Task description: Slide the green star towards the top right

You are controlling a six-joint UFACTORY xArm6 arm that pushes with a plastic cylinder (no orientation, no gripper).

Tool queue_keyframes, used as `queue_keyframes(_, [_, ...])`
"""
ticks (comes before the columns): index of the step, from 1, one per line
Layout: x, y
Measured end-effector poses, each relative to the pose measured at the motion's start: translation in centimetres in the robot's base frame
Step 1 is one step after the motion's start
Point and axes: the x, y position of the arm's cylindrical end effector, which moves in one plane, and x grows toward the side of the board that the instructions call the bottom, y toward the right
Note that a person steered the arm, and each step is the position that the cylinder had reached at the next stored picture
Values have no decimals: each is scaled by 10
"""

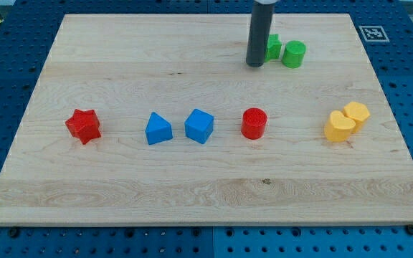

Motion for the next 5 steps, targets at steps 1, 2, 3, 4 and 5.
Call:
queue_keyframes(1, [-15,28])
queue_keyframes(2, [-18,40])
queue_keyframes(3, [-18,41])
queue_keyframes(4, [-21,31])
queue_keyframes(5, [-33,28])
